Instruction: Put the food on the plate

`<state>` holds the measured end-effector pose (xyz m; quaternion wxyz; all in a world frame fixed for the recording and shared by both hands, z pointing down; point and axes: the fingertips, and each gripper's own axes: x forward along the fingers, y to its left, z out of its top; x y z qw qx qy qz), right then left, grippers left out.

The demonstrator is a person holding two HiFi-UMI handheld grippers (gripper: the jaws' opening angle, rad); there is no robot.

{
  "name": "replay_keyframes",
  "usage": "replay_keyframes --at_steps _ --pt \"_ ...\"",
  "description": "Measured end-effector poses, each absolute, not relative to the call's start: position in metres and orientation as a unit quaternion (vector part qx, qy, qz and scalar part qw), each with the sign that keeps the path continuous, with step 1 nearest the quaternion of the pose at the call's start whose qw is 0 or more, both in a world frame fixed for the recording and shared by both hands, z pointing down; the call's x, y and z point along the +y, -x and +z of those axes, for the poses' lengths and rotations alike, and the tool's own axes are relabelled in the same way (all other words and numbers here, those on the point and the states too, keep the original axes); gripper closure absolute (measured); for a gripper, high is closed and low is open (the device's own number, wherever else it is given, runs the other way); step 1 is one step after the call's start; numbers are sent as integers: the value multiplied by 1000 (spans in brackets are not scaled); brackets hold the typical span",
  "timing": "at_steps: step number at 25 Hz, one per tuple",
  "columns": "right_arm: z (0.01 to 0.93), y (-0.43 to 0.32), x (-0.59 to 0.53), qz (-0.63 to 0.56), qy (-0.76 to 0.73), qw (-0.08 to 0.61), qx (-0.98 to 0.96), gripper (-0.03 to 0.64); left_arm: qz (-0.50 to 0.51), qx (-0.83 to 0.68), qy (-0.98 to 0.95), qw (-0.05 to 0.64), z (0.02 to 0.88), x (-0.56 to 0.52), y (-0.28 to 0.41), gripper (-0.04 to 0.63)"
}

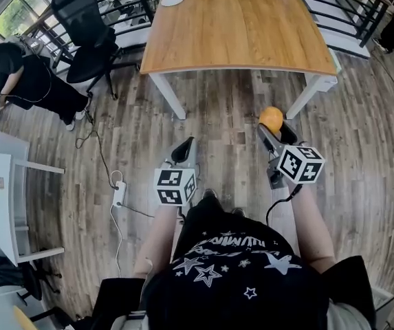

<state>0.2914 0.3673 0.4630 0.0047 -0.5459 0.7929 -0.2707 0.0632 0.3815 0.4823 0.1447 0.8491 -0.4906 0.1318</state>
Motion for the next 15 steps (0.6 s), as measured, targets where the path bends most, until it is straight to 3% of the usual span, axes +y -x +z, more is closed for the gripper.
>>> replay_keyframes --at_steps 15 --pt "450 -227 254 -265 573 -2 776 296 132 -472 -856 164 495 269 22 594"
